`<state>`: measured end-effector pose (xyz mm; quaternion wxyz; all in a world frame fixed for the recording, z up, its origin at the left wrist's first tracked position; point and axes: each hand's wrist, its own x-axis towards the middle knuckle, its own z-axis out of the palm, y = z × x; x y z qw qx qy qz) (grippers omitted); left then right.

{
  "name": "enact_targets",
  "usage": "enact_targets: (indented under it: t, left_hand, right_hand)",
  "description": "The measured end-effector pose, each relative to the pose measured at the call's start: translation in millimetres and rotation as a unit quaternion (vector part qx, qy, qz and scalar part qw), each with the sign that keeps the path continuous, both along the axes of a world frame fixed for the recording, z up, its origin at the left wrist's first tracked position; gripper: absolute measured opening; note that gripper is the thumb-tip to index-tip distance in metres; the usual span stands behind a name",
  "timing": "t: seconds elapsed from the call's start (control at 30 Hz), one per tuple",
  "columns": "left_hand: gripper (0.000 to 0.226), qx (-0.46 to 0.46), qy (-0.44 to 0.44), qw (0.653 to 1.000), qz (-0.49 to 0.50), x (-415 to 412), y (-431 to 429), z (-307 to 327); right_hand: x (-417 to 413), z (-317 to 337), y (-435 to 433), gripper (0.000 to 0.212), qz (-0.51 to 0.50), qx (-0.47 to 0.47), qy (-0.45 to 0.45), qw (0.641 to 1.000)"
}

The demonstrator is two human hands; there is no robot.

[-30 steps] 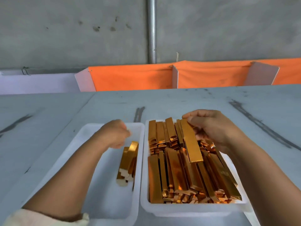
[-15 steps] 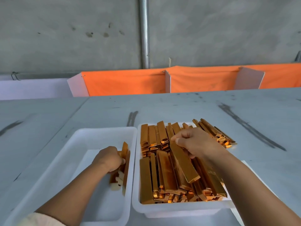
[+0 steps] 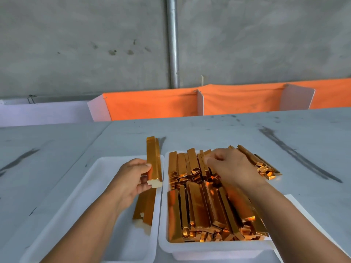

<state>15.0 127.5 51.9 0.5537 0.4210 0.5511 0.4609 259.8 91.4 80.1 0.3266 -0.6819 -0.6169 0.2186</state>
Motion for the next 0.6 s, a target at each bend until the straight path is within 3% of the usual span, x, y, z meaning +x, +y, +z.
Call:
enact_targets:
  t: [0.23, 0.3, 0.4, 0.5, 0.6]
  left_hand:
    - [0.014, 0.039, 0.005, 0.985, -0.169, 23, -26, 25]
    - [0.015, 0.023, 0.000, 0.974, -0.226, 26, -28, 27]
    - [0.012, -0.060, -0.092, 0.949, -0.294, 26, -26, 29]
    - [0.018, -0.086, -0.115, 0.928, -0.343, 23, -20, 28]
    - [0.040, -0.068, -0.098, 0.921, -0.371, 22, -15, 23]
  right_hand:
    - [-26, 17, 2, 0.018, 0.113, -0.046, 0.271, 0.955]
    - [-30, 21, 4, 0.022, 0.143, -0.054, 0.346, 0.926]
    - [-29, 25, 5, 0.038, 0.189, -0.070, 0.457, 0.867]
    - [-25, 24, 5, 0.050, 0.221, -0.070, 0.473, 0.850]
    - [-22, 20, 9, 0.036, 0.182, -0.054, 0.443, 0.876]
